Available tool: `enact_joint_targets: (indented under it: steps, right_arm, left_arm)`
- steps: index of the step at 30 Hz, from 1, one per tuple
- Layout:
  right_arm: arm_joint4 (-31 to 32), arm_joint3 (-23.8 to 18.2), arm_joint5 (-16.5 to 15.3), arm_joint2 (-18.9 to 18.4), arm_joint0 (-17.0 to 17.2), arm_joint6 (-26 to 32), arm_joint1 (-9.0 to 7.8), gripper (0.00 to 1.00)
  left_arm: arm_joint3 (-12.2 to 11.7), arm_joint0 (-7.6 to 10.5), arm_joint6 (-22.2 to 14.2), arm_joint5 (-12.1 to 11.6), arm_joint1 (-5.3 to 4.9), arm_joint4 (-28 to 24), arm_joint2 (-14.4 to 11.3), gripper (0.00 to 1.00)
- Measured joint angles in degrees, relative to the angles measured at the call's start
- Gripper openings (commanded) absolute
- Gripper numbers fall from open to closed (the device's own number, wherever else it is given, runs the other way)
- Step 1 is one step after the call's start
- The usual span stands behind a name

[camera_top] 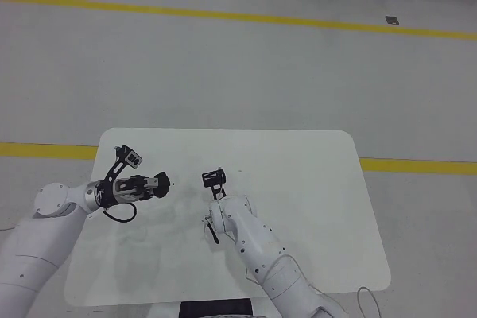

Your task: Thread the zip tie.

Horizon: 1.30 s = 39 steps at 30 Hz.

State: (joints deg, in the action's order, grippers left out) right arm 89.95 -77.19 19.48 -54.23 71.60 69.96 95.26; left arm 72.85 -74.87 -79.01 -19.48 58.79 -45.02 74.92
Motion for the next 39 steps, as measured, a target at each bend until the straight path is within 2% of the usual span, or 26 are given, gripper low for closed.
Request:
enact_joint_targets:
  steps: [10, 23, 39]
  right_arm:
    - [0.0, -1.8, 0.0, -0.1, 0.4, 0.4, -0.97, 0.19]
    - [0.0, -3.7, 0.0, 0.8, 1.7, 1.0, -0.9, 0.21]
    - [0.0, 1.1, 0.0, 2.0, -0.6, 0.7, 0.64, 0.18]
  left_arm:
    - [0.0, 0.0, 0.0, 0.0, 0.0, 0.0, 0.0, 0.0]
    - [0.0, 0.0, 0.0, 0.0, 0.0, 0.0, 0.0, 0.0]
    - [0.0, 0.0, 0.0, 0.0, 0.0, 0.0, 0.0, 0.0]
